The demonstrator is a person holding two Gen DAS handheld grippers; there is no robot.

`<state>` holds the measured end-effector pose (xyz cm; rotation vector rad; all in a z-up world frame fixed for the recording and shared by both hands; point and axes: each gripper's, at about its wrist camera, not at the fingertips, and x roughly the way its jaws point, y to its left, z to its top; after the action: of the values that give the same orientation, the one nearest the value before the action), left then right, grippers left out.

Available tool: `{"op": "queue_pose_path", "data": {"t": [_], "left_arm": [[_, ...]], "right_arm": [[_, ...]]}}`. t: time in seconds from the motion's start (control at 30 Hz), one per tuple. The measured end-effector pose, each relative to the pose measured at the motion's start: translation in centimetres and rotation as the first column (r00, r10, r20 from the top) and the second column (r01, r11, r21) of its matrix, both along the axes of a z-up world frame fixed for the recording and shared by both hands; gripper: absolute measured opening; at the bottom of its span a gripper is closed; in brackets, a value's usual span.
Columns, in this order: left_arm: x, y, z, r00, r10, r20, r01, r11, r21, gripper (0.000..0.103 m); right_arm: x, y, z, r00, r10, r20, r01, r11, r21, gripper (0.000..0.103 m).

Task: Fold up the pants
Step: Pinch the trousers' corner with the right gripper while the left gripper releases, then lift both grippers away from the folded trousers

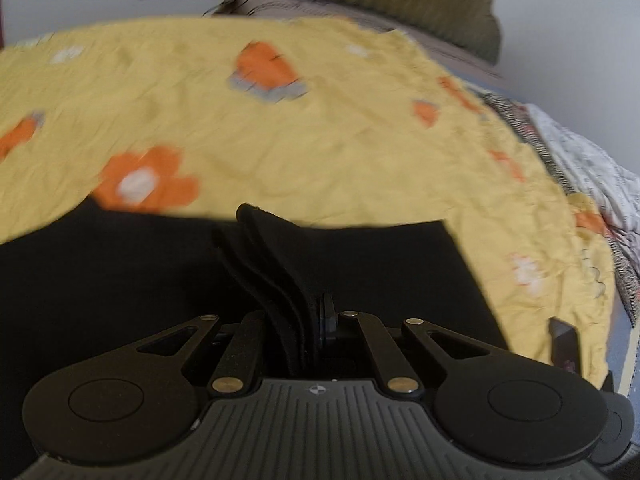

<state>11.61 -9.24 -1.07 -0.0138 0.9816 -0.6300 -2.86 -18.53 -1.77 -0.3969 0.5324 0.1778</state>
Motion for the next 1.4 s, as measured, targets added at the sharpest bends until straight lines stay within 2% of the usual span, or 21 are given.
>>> {"op": "queue_pose_path", "data": {"t": [0.13,0.2,0.33,0.37,0.4,0.5,0.6,0.67,0.73,0.87,0.93,1.03,1.1,1.17,1.2,1.27,1.33,1.4], "left_arm": [[0.9,0.8,-1.6,0.999,0.015,-0.038,-0.015,1.0,0.016,0.014],[0.7,0.8,-1.7,0.999,0.016,-0.029,-0.015,1.0,0.018,0.026],[0.7,1.7,-1.1,0.999,0.044,-0.029,-0.043,0.999,0.022,0.038],[0.8,2.2,-0.8,0.998,0.064,-0.025,-0.063,0.998,0.024,0.044],[0.7,2.9,-0.6,0.997,0.081,-0.014,-0.081,0.996,0.028,0.051],[0.4,4.9,0.7,0.989,0.137,0.056,-0.14,0.989,0.053,0.06],[-0.2,7.2,2.0,0.975,0.176,0.138,-0.191,0.976,0.105,0.07],[-0.7,8.6,2.5,0.965,0.19,0.181,-0.216,0.966,0.139,0.073],[-1.3,10.0,2.9,0.956,0.213,0.204,-0.246,0.957,0.156,0.076],[-1.9,13.1,3.2,0.953,0.249,0.173,-0.274,0.952,0.137,0.081],[-2.4,14.5,3.3,0.946,0.268,0.184,-0.295,0.946,0.135,0.081],[-3.2,16.6,3.6,0.929,0.306,0.206,-0.334,0.935,0.119,0.084],[-3.4,17.6,3.8,0.929,0.309,0.204,-0.334,0.937,0.101,0.084],[-3.6,18.5,4.0,0.928,0.307,0.212,-0.334,0.936,0.107,0.084],[-3.9,19.1,4.1,0.923,0.309,0.23,-0.343,0.932,0.122,0.085],[-4.6,20.6,4.4,0.903,0.327,0.277,-0.38,0.91,0.164,0.087],[-5.3,22.5,4.6,0.869,0.371,0.327,-0.451,0.867,0.214,0.089],[-5.7,24.8,4.9,0.834,0.423,0.355,-0.522,0.814,0.256,0.09]], "right_arm": [[1.2,1.5,-1.3,0.999,0.037,-0.035,-0.039,0.997,-0.072,0.012],[1.3,1.8,-1.8,0.998,0.04,-0.044,-0.044,0.994,-0.1,0.012],[1.0,1.8,-1.8,0.998,0.034,-0.056,-0.041,0.991,-0.126,0.012],[0.8,1.7,-1.7,0.997,0.036,-0.061,-0.043,0.99,-0.131,0.012],[0.6,1.6,-1.5,0.997,0.042,-0.072,-0.051,0.991,-0.125,0.012],[1.7,0.6,0.4,0.99,0.088,-0.11,-0.097,0.992,-0.08,0.013],[1.6,-1.5,2.8,0.985,0.128,-0.113,-0.121,0.99,0.066,0.014],[2.7,-2.6,4.0,0.99,0.115,-0.087,-0.099,0.981,0.164,0.014],[4.2,-2.5,3.9,0.993,0.078,-0.086,-0.059,0.977,0.204,0.014],[7.7,-1.6,0.5,0.977,0.061,-0.204,-0.031,0.989,0.147,0.013],[7.3,-0.8,0.3,0.983,0.061,-0.174,-0.047,0.995,0.086,0.014],[6.4,-0.2,1.7,0.99,0.064,-0.129,-0.046,0.99,0.136,0.014],[6.8,0.7,1.3,0.984,0.085,-0.158,-0.062,0.988,0.142,0.014],[6.8,2.4,-0.2,0.977,0.092,-0.192,-0.083,0.995,0.054,0.014],[6.6,2.9,-0.1,0.982,0.089,-0.169,-0.086,0.996,0.022,0.014],[5.9,3.8,0.3,0.985,0.088,-0.147,-0.085,0.996,0.028,0.014],[5.4,4.5,1.2,0.985,0.126,-0.118,-0.12,0.991,0.058,0.014],[5.2,6.4,1.6,0.98,0.181,-0.087,-0.177,0.983,0.048,0.014]]}}
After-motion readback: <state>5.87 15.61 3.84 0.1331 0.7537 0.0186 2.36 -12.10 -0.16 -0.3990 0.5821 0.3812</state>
